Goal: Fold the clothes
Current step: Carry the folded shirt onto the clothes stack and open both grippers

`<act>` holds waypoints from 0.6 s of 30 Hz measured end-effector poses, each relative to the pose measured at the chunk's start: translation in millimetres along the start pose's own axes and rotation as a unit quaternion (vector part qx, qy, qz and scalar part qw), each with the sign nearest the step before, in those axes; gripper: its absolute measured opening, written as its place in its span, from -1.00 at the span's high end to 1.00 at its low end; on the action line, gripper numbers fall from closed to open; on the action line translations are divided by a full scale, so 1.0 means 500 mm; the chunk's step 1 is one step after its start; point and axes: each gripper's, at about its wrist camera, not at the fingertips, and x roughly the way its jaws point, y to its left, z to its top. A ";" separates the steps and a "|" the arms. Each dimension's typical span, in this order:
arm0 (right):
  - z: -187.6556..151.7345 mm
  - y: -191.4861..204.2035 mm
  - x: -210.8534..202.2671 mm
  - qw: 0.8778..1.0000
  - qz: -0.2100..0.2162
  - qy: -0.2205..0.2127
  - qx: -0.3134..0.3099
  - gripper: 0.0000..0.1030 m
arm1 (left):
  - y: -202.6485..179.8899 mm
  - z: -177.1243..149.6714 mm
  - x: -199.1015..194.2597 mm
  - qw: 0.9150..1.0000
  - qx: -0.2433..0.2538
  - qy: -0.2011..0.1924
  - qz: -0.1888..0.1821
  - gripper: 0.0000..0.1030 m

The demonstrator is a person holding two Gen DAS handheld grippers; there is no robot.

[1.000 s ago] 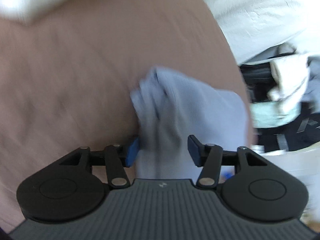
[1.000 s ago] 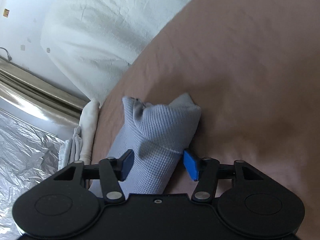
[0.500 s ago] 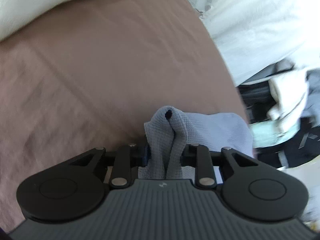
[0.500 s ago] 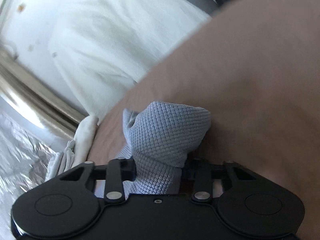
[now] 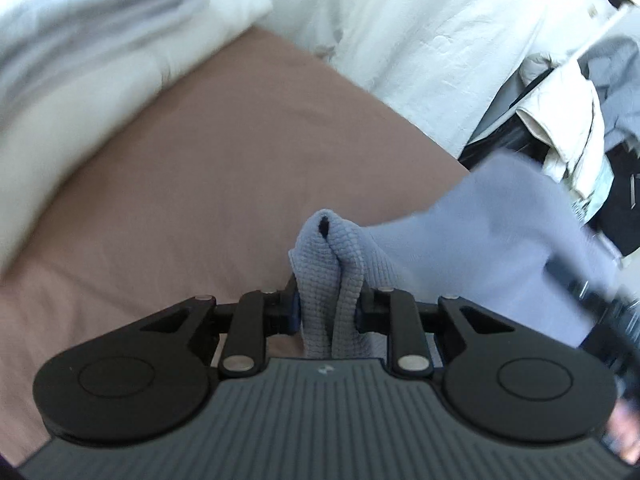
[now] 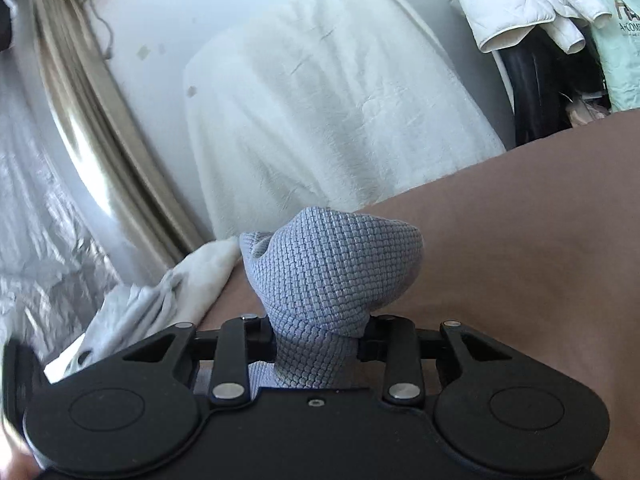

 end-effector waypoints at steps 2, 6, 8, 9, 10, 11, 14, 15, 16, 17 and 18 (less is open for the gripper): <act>0.027 0.031 0.009 1.000 0.015 -0.003 -0.016 0.31 | 0.008 0.018 -0.018 1.000 -0.011 -0.017 -0.002 0.58; 0.082 0.121 0.027 0.996 0.072 -0.017 -0.057 0.31 | 0.029 0.048 -0.143 0.995 -0.008 -0.096 0.017 0.58; 0.107 0.166 0.030 0.991 0.116 -0.026 -0.061 0.32 | 0.040 0.064 -0.228 0.988 0.003 -0.150 0.034 0.58; 0.121 0.188 0.031 0.988 0.140 -0.030 -0.062 0.32 | 0.045 0.070 -0.275 0.983 0.001 -0.182 0.038 0.58; 0.134 0.211 0.032 0.984 0.163 -0.035 -0.063 0.32 | 0.051 0.076 -0.322 0.976 -0.001 -0.212 0.042 0.58; 0.147 0.234 0.033 0.980 0.186 -0.039 -0.064 0.32 | 0.057 0.086 -0.361 0.971 -0.010 -0.233 0.046 0.58; 0.174 0.314 0.054 0.966 0.242 -0.039 -0.086 0.32 | 0.071 0.114 -0.466 0.955 -0.020 -0.284 0.082 0.58; 0.178 0.345 0.068 0.962 0.252 -0.035 -0.099 0.32 | 0.075 0.122 -0.499 0.948 -0.022 -0.302 0.099 0.57; 0.183 0.376 0.082 0.958 0.262 -0.032 -0.112 0.32 | 0.082 0.127 -0.522 0.941 -0.028 -0.318 0.110 0.57; 0.188 0.408 0.096 0.954 0.272 -0.028 -0.125 0.32 | 0.090 0.132 -0.544 0.934 -0.035 -0.334 0.120 0.57; 0.191 0.436 0.113 0.949 0.283 -0.026 -0.135 0.32 | 0.100 0.138 -0.553 0.927 -0.048 -0.348 0.129 0.57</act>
